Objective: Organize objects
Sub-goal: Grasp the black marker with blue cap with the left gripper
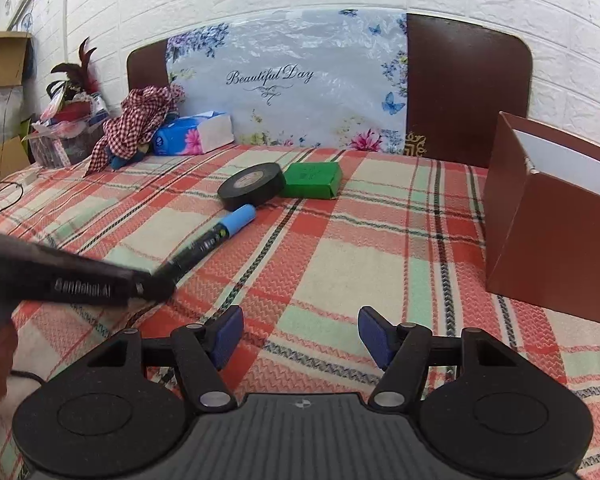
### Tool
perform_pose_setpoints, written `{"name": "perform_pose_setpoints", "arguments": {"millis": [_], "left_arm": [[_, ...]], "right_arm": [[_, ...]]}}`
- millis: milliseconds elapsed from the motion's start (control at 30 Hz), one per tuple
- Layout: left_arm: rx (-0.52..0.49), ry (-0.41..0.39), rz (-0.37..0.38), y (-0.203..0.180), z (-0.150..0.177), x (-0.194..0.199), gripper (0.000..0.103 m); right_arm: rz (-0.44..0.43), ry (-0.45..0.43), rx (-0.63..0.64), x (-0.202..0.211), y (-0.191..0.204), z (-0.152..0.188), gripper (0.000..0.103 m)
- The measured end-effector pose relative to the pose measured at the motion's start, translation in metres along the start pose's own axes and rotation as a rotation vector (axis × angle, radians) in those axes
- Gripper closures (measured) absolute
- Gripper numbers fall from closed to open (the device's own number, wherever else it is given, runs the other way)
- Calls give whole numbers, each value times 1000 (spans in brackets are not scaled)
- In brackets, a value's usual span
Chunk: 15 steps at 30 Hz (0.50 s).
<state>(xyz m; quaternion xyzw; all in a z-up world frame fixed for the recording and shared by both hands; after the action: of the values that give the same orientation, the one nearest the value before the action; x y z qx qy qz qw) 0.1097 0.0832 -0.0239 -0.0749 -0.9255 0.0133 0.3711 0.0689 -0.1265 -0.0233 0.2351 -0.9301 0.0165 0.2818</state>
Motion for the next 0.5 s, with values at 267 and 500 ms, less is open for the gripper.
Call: {"name": "perform_pose_setpoints", "arguments": {"millis": [267,500], "left_arm": [[92,-33,144,8,-28,27,55],[132,80,88,16,-69,-17,57]], "right_arm": [[35,-53,-61,17,-25,-1,38],[-92,1,69,-18,24,-7,40]]}}
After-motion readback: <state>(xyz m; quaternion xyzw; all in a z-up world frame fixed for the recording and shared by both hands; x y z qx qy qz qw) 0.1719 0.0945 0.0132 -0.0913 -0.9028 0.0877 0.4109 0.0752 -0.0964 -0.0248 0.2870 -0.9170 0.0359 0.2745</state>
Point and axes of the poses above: each gripper's, at about its wrist camera, not at the fingertips, and x roughly against the way its jaws point, y to its left, z to its underside, the point moved 6 cm from there along -x, roughly the way its jaws point, and after that the axes turned 7 degrees about -z, right-handed, at the moved point
